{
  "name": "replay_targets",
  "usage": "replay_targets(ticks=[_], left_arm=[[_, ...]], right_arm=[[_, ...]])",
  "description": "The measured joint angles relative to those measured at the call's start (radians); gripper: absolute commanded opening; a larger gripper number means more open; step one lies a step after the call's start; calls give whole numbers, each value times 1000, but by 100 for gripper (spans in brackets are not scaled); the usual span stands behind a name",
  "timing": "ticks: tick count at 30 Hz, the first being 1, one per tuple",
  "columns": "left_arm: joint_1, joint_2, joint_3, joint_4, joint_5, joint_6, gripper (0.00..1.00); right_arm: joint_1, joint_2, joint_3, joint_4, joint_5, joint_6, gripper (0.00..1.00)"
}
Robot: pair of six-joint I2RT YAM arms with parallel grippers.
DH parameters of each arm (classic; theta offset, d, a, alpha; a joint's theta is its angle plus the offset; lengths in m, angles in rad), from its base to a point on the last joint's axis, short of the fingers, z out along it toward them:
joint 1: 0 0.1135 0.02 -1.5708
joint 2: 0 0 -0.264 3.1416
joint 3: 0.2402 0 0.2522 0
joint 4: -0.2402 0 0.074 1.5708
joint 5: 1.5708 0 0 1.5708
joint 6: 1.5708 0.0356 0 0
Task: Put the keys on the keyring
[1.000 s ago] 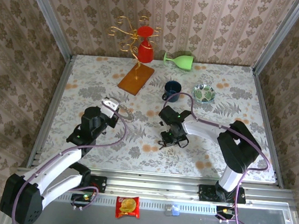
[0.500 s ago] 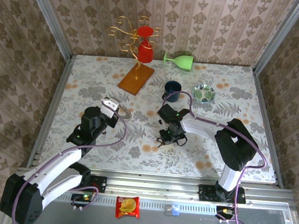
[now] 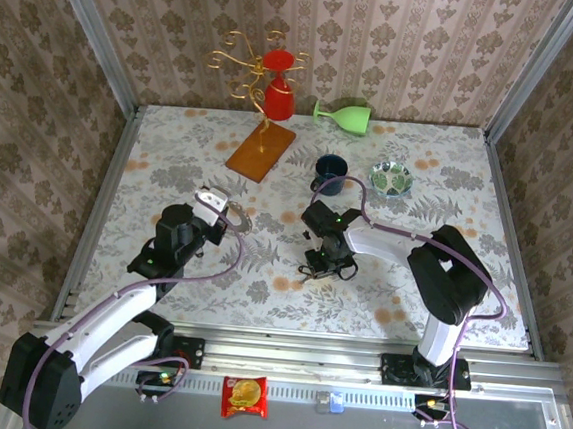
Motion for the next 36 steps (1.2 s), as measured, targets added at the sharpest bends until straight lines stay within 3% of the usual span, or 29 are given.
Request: replay_targets(ticks=[9,16,26,33,36], left_arm=[[0,0,0,0,0,0,0],[0,0,5,-8,5,10,0],[0,-1,66,-76,133,74,0],[0,9,127,-173,350,129,0],[-3,40,153,-202,444,134,0]], right_arm=[[0,0,8,1,-10,-1,1],[0,-31,0,15,-3,-13,0],[3,-416,-157,201,50,-180,0],[23,-704,-326,452,72,-370,0],[29,-761,-356,511,47,-443,0]])
